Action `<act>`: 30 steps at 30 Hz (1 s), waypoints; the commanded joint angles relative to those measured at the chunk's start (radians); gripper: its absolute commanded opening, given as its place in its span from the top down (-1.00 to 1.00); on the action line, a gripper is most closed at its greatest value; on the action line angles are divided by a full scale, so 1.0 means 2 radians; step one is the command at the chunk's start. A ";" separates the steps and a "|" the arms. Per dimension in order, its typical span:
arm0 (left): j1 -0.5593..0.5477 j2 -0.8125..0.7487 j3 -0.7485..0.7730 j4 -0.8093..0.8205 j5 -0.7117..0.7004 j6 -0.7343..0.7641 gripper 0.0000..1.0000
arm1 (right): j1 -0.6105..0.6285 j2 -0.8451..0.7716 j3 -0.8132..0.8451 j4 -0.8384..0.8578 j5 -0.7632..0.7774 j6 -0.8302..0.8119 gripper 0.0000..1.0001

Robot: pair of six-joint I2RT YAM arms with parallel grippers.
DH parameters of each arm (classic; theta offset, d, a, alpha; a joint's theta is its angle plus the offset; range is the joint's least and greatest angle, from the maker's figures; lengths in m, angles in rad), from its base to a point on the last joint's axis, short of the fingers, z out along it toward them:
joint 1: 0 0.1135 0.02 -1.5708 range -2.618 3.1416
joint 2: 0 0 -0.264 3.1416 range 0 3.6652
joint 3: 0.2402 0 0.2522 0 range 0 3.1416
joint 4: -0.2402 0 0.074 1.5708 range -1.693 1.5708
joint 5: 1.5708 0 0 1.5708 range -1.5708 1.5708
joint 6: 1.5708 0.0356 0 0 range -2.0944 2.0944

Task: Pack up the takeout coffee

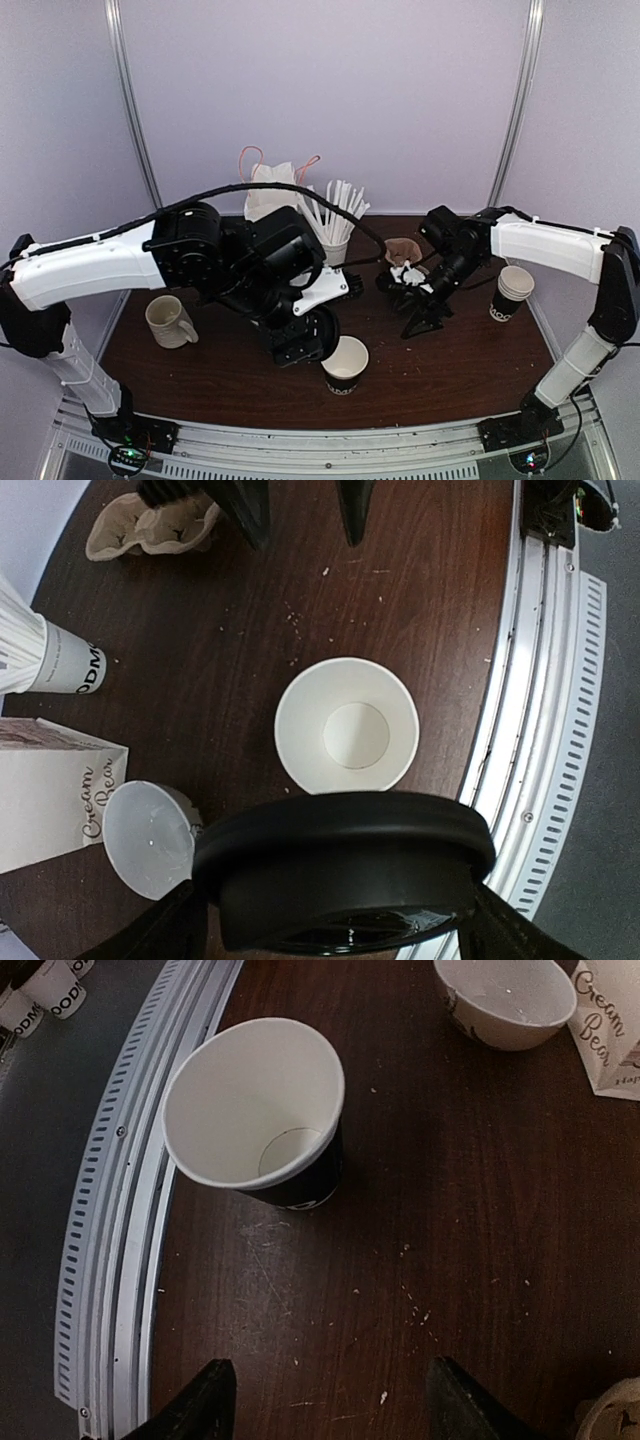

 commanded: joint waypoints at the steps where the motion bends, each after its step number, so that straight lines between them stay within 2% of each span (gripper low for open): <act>1: -0.001 0.056 0.055 -0.040 0.022 0.037 -0.76 | -0.039 -0.045 -0.024 -0.004 -0.033 0.056 -0.34; 9: 0.005 0.152 0.138 -0.065 0.018 0.082 -0.77 | -0.074 -0.134 -0.056 0.045 0.009 0.149 -0.32; 14: 0.014 0.200 0.187 -0.100 0.029 0.084 -0.80 | -0.089 -0.168 -0.096 0.091 0.046 0.148 -0.32; 30: 0.019 0.261 0.258 -0.172 0.052 0.081 -0.80 | -0.100 -0.166 -0.106 0.095 0.035 0.140 -0.32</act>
